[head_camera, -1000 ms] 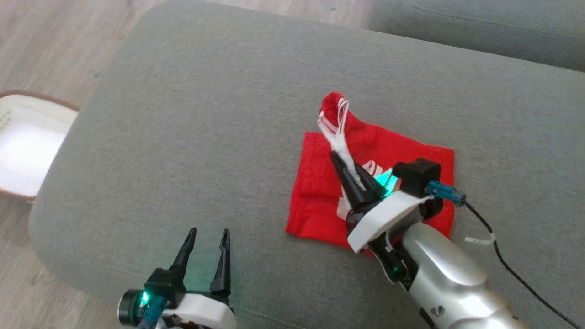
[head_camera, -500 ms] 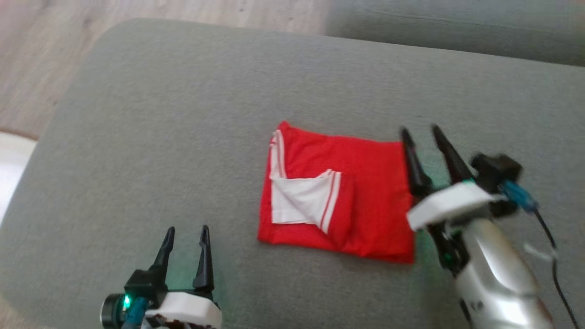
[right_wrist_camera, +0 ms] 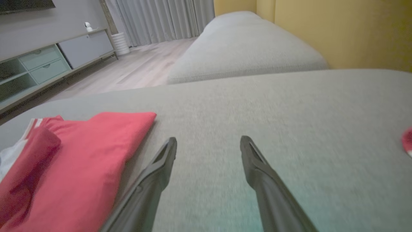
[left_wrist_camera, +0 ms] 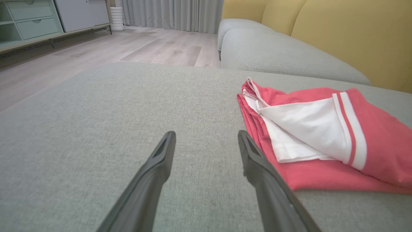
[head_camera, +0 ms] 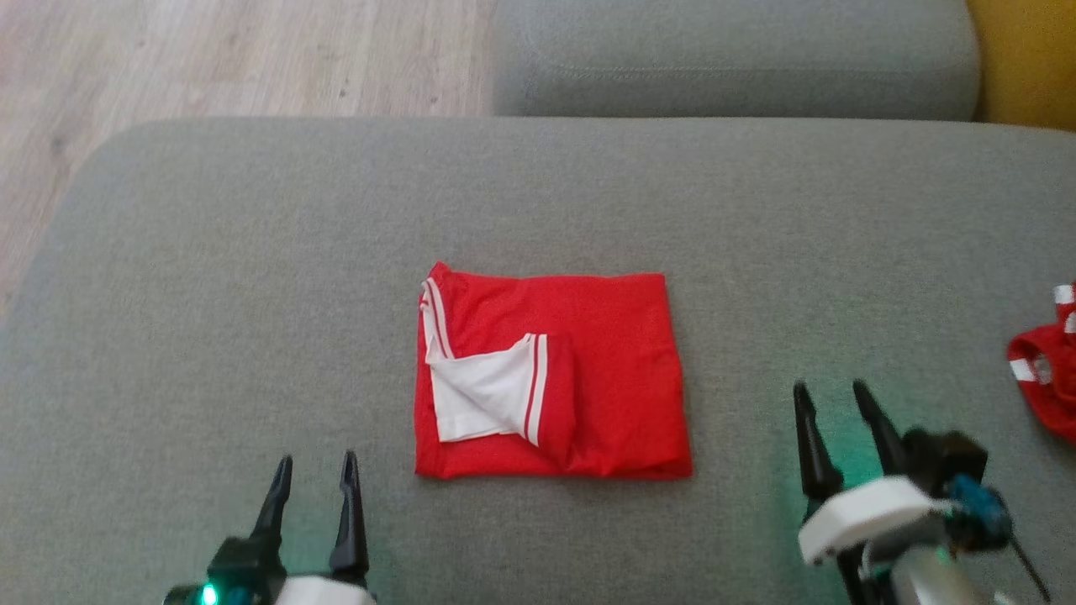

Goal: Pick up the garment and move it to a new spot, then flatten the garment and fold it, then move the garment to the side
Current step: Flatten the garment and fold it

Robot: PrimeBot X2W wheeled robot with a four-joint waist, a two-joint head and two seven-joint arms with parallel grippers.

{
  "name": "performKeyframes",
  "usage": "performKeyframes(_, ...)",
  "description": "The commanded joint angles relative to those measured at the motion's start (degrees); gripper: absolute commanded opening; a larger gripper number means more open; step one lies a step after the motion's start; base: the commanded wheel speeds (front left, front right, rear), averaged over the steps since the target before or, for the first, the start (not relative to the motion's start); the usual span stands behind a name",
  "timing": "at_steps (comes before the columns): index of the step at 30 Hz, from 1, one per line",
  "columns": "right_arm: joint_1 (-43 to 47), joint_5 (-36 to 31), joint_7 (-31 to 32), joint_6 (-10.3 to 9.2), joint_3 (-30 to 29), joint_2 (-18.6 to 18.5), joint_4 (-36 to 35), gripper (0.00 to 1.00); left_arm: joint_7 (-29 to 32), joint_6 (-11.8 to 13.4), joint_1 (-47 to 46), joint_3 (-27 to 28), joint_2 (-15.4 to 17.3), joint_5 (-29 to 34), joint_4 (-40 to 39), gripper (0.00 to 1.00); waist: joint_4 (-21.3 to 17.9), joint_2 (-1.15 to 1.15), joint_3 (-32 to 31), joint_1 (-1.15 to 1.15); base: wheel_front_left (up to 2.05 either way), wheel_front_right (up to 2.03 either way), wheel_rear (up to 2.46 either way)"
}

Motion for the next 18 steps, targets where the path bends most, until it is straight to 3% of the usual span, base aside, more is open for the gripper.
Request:
performKeyframes(1,-0.48,0.51,-0.69,-0.05,1.49,0.11,-1.21,1.00,-0.56,-0.24,-0.63,2.11,0.13,0.34,-2.08,1.00,-0.57,0.00,-0.77,0.01,0.00,0.00,0.00)
performKeyframes(11,-1.62,1.94,-0.70,-0.05,2.70,0.11,-1.26,1.00,-0.56,-0.75,-0.72,1.24,0.13,0.29,-2.30,1.00,0.59,0.00,-0.14,0.01,0.00,0.00,0.00)
performKeyframes(12,-1.99,2.68,-0.70,-0.05,3.77,0.11,-0.80,0.20,-0.56,-0.86,-0.99,0.91,0.13,0.08,-2.21,1.00,1.06,0.00,0.13,0.01,0.00,0.00,0.00)
performKeyframes(13,-2.54,3.44,-0.70,-0.05,4.76,0.11,-0.23,0.00,-0.56,-0.92,-1.17,0.57,0.13,-0.23,-2.10,1.00,1.51,0.00,0.43,0.01,0.00,0.00,0.00)
performKeyframes(18,-7.40,4.72,-0.70,-0.05,8.33,0.11,0.67,0.00,-0.56,-1.16,-2.35,-2.67,0.13,-2.05,-1.40,1.00,5.51,0.00,2.65,0.01,0.00,0.00,0.00)
